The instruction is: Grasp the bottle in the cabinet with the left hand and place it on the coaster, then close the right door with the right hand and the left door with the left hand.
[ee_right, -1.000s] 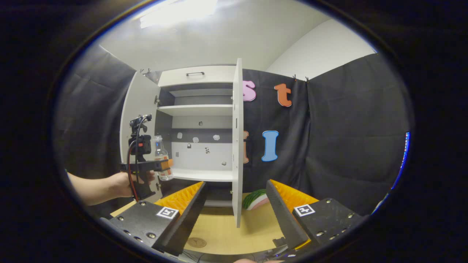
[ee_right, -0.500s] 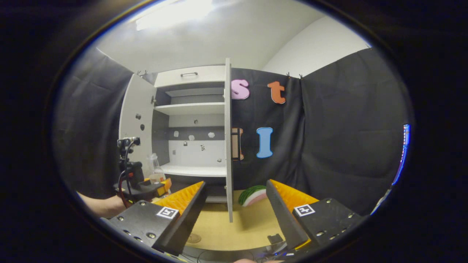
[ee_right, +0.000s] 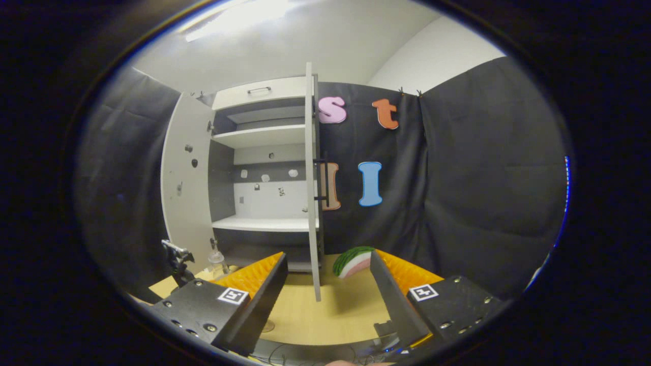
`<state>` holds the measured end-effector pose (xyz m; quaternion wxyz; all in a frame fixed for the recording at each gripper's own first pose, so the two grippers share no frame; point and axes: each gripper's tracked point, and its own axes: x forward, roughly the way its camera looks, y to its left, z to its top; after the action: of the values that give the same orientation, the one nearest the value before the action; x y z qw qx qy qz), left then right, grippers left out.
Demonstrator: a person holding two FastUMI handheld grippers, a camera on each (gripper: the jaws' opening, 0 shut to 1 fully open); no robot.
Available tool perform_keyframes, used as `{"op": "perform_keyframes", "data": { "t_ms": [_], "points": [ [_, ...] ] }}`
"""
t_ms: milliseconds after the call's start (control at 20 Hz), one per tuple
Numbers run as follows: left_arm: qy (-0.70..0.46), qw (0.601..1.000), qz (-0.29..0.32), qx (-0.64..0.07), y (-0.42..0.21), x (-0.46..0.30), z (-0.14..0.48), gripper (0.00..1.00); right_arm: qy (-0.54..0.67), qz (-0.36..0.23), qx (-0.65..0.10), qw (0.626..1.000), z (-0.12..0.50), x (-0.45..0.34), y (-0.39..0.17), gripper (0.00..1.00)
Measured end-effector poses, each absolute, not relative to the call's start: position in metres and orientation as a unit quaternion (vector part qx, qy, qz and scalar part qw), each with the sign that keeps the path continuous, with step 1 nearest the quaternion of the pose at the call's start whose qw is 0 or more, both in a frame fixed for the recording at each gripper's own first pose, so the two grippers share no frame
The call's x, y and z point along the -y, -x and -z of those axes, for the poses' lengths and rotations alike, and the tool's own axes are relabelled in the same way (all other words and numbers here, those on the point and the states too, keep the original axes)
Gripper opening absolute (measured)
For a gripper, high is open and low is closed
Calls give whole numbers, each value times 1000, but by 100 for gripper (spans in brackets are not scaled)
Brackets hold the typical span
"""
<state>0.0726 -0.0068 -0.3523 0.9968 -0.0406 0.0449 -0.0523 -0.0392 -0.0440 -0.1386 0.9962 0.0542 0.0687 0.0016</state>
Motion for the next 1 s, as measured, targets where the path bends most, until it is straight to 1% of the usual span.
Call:
{"op": "perform_keyframes", "data": {
  "t_ms": [150, 350, 500, 650, 700, 750, 800, 900, 950, 1000],
  "points": [
    [37, 995, 52, -76, -63, 14, 400, 80, -74, 15, -92, 993, 156, 52, 34, 99],
    [14, 994, 58, -97, -54, 15, 441, 81, -54, 19, -118, 991, 178, 52, 25, 99],
    [5, 993, 73, -89, -51, 20, 449, 81, -39, 14, -127, 991, 187, 46, 18, 99],
    [25, 993, 91, -76, -52, 30, 450, 81, -35, 4, -132, 991, 196, 35, 11, 99],
    [23, 993, 93, -76, -53, 31, 453, 81, -32, 2, -136, 990, 199, 32, 11, 95],
    [17, 992, 93, -78, -52, 31, 459, 82, -27, 0, -140, 990, 204, 30, 10, 95],
    [9, 993, 88, -80, -51, 29, 464, 82, -24, 0, -144, 989, 208, 29, 9, 99],
    [-1, 993, 84, -84, -48, 23, 466, 84, -26, 0, -153, 988, 213, 26, 6, 100],
    [-4, 992, 86, -90, -46, 23, 466, 87, -27, 3, -159, 987, 217, 26, 5, 96],
    [-5, 991, 92, -99, -44, 24, 465, 94, -28, 6, -162, 986, 217, 27, 4, 100]
  ]
}}
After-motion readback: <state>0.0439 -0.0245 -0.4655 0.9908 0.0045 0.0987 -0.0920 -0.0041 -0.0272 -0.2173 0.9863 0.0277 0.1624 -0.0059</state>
